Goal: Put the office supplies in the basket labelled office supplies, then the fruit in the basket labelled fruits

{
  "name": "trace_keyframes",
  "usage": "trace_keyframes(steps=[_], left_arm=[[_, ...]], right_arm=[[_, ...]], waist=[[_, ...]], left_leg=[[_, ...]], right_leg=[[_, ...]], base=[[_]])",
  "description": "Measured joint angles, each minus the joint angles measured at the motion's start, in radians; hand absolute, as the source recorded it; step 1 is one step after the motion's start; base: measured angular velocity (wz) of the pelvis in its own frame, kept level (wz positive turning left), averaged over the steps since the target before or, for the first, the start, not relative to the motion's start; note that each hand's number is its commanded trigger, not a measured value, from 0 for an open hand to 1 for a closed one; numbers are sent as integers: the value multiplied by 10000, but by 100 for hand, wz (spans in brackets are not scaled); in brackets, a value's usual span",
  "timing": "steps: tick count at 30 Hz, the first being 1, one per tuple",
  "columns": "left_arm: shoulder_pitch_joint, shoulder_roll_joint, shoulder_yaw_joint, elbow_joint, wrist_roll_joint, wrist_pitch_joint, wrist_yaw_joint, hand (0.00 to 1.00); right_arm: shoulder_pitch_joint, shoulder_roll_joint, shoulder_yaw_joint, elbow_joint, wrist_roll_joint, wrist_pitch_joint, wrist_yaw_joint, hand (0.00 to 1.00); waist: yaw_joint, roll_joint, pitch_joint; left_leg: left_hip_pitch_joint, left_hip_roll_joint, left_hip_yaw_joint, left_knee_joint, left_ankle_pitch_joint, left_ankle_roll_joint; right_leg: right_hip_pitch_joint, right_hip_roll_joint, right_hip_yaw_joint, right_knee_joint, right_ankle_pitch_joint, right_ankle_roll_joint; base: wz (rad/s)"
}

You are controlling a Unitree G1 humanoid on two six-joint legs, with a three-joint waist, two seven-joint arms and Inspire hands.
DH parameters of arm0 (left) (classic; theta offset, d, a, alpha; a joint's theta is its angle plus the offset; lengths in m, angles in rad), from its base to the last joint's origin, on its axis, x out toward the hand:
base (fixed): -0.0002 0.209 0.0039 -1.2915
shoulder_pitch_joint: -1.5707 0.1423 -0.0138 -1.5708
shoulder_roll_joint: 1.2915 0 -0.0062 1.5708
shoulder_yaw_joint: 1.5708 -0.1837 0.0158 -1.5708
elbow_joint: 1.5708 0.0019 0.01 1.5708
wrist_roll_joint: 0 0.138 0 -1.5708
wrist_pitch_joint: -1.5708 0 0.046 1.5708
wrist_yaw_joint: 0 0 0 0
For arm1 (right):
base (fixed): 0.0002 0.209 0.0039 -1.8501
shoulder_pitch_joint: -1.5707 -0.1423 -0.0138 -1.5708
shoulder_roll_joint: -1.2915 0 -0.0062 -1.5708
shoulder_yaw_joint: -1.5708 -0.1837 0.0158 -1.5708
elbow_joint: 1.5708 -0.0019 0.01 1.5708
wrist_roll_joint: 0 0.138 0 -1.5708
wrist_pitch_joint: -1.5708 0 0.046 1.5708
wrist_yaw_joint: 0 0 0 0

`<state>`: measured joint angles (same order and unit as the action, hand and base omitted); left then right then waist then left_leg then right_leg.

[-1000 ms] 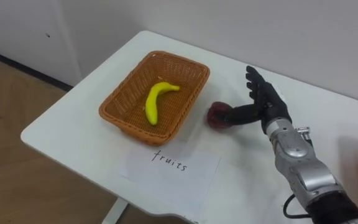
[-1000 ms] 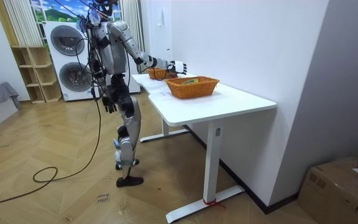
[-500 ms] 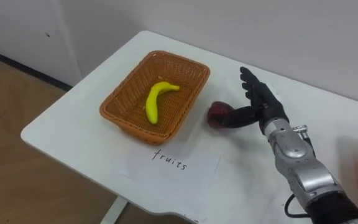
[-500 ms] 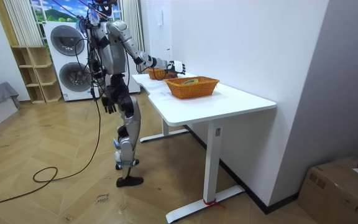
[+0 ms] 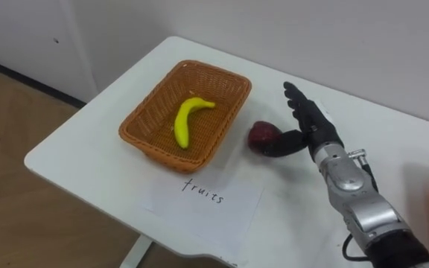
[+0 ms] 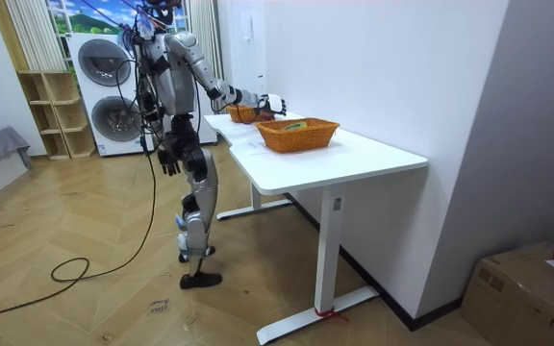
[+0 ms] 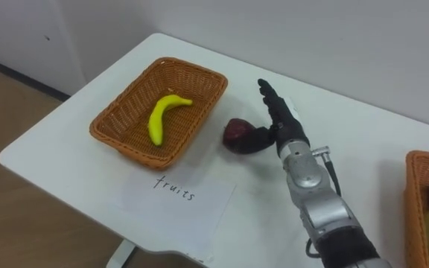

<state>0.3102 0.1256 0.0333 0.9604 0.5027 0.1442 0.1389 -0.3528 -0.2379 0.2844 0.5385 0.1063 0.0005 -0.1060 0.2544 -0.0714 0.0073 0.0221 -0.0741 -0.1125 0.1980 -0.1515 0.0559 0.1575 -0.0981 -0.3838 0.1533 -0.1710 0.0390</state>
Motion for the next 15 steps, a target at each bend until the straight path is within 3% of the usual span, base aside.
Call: trace_keyframes(steps=[15], left_arm=[[-34,8,-83,12,-2,0,56,0]], right_arm=[[143,-13,98,582,-924,6,3,0]], waist=[[6,-46,-12]], left_leg=[[86,0,12,3,0,0]], right_leg=[[90,-9,-27,1,0,0]], base=[[0]])
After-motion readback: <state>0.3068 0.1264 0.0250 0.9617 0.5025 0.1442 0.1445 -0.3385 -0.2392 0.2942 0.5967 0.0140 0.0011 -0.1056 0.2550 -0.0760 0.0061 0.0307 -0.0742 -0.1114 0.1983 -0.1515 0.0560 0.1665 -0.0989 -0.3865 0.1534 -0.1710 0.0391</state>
